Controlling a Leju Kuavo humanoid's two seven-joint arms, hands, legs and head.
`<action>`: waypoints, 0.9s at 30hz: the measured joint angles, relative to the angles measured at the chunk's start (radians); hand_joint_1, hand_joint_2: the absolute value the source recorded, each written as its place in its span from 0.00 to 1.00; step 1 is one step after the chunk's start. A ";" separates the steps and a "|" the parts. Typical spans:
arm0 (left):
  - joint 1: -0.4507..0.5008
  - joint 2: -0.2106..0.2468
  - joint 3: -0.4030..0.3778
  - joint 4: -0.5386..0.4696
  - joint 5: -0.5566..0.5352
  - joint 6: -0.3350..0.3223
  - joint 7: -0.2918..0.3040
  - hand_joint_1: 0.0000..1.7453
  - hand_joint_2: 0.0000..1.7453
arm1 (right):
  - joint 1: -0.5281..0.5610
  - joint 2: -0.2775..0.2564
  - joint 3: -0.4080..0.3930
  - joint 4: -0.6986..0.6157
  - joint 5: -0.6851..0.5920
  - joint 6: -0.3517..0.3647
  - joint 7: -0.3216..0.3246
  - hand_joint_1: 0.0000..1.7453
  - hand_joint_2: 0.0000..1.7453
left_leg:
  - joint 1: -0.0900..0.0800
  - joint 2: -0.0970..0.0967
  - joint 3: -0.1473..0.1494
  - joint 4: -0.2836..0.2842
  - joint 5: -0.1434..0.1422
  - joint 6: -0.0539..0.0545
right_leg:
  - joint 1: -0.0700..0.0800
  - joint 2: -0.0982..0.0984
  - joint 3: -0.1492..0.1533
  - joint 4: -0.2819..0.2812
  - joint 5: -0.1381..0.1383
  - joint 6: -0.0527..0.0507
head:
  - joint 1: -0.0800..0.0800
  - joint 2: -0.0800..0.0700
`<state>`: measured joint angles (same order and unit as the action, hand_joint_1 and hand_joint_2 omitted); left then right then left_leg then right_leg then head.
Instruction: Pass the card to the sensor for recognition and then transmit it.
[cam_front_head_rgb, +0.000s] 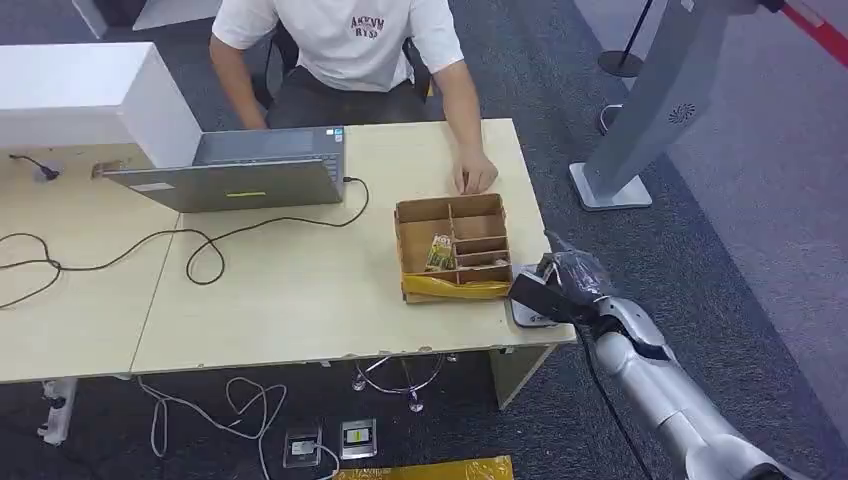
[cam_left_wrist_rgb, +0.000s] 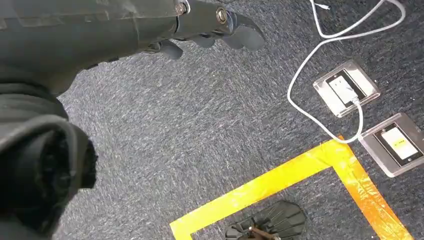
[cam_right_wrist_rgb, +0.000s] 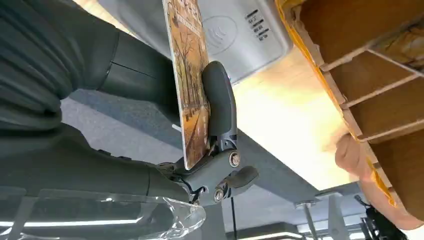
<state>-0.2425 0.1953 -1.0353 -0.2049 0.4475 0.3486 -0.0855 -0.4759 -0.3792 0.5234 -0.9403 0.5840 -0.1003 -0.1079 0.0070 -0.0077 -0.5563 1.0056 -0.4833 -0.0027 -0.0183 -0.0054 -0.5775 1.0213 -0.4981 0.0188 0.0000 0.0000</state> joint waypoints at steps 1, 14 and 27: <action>0.000 0.000 0.000 0.000 0.000 0.001 0.000 0.00 0.00 | -0.007 0.000 0.000 -0.001 0.003 0.000 -0.001 1.00 1.00 | 0.000 0.000 0.000 0.000 0.000 0.000 | 0.000 0.000 0.000 0.000 0.000 0.000 | 0.000 0.000; -0.003 0.001 0.000 0.001 -0.033 0.008 -0.013 0.00 0.00 | -0.316 -0.041 -0.062 0.011 0.089 -0.006 -0.125 1.00 1.00 | -0.001 0.001 0.000 0.000 0.000 0.000 | -0.001 0.000 -0.001 0.000 0.001 0.000 | 0.000 0.000; -0.051 -0.004 -0.005 0.001 -0.091 -0.030 -0.010 0.00 0.00 | -0.675 0.058 -0.052 0.273 0.168 0.045 -0.209 1.00 1.00 | 0.000 0.000 -0.001 0.000 0.001 0.000 | 0.000 0.000 -0.001 0.001 0.001 0.000 | 0.000 0.000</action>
<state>-0.2939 0.1915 -1.0407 -0.2041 0.3563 0.3185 -0.0950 -1.1507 -0.3217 0.4719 -0.6673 0.7522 -0.0549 -0.3174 0.0072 -0.0073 -0.5571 1.0057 -0.4827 -0.0031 -0.0181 -0.0052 -0.5783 1.0222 -0.4973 0.0189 -0.0004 0.0000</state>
